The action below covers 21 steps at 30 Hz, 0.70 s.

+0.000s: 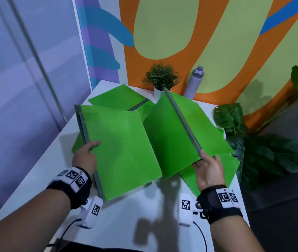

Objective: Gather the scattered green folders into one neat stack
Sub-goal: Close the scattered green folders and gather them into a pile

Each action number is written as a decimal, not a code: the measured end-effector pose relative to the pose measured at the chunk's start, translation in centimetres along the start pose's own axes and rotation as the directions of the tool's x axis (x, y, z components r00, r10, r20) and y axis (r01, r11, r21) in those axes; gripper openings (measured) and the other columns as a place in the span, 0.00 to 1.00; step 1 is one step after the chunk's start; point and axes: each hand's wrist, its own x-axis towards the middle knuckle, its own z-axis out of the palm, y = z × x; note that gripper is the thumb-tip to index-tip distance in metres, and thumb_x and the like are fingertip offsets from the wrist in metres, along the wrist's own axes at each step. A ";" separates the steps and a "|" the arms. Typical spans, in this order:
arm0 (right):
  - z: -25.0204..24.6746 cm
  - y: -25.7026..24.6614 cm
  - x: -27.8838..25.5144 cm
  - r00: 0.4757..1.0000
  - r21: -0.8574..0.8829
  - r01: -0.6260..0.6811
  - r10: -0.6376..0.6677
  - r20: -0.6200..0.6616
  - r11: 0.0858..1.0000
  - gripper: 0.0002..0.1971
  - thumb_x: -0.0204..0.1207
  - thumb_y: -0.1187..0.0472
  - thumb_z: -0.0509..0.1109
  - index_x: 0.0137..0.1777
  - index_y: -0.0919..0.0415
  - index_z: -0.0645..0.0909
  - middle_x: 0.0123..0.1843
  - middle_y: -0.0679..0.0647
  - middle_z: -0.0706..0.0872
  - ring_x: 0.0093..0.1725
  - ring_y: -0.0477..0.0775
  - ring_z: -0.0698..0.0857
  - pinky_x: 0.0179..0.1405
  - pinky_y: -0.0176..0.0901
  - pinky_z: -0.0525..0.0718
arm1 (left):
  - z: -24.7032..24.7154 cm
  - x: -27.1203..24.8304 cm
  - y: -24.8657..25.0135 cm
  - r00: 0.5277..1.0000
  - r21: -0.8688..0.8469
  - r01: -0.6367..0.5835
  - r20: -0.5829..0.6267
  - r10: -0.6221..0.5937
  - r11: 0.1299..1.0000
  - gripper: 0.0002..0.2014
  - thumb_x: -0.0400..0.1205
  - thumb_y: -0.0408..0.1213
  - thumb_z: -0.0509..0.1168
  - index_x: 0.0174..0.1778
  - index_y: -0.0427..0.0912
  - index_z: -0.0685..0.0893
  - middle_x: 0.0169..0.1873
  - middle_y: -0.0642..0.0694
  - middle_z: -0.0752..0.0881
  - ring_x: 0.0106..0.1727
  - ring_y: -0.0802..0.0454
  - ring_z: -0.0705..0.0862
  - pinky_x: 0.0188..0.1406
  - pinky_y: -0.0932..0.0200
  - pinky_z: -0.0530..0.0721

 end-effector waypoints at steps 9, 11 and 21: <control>3.9 6.9 -6.0 0.850 -0.542 0.235 0.099 0.517 0.807 0.41 0.67 0.82 0.67 0.74 0.44 0.69 0.78 0.45 0.67 0.51 0.30 0.83 0.46 0.21 0.79 | 1.3 -1.4 1.4 0.950 -0.369 0.244 0.275 -0.146 0.897 0.36 0.74 0.60 0.67 0.75 0.44 0.74 0.77 0.42 0.74 0.76 0.40 0.73 0.75 0.38 0.70; 3.4 8.9 -5.9 0.787 -0.606 0.219 0.228 0.573 0.765 0.37 0.68 0.81 0.68 0.70 0.42 0.74 0.76 0.43 0.69 0.58 0.25 0.78 0.54 0.25 0.79 | 1.5 -0.7 0.3 0.967 -0.306 0.240 0.162 -0.199 0.921 0.43 0.63 0.60 0.77 0.68 0.37 0.77 0.67 0.37 0.83 0.66 0.37 0.82 0.70 0.38 0.78; 2.4 10.9 3.6 0.858 -0.835 0.292 0.258 0.444 0.466 0.22 0.71 0.50 0.70 0.63 0.31 0.71 0.58 0.53 0.83 0.59 0.48 0.81 0.68 0.54 0.78 | -1.4 2.9 -2.7 0.963 -0.177 0.233 -0.094 -0.252 0.956 0.30 0.73 0.36 0.75 0.71 0.39 0.74 0.66 0.36 0.82 0.63 0.33 0.83 0.65 0.35 0.81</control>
